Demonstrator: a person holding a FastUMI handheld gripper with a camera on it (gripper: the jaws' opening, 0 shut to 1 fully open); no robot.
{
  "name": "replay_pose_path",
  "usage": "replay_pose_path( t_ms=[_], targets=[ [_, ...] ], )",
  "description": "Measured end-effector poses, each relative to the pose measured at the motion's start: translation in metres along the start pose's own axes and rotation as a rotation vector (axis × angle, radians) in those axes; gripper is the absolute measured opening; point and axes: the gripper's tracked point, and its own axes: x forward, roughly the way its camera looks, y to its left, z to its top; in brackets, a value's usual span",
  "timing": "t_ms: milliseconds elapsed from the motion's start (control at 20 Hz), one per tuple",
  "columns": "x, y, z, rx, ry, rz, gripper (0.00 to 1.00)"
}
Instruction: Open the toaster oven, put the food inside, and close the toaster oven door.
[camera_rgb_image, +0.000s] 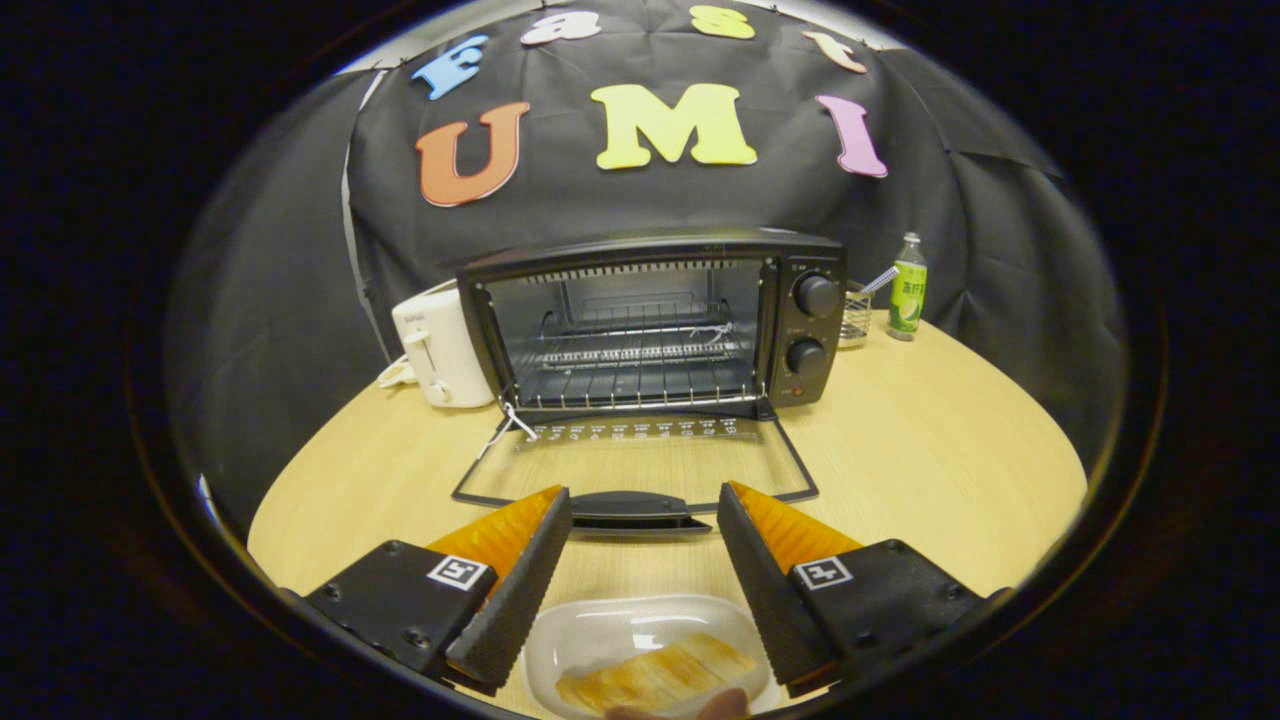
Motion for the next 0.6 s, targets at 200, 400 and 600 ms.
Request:
replay_pose_path(
  t_ms=[200, 400, 600],
  targets=[
    [-0.054, 0.008, 0.004, -0.064, -0.088, 0.017, 1.0],
    [-0.079, 0.006, -0.023, -0.067, -0.072, 0.038, 1.0],
    [-0.075, -0.005, -0.061, -0.006, 0.009, 0.023, 1.0]
  ],
)
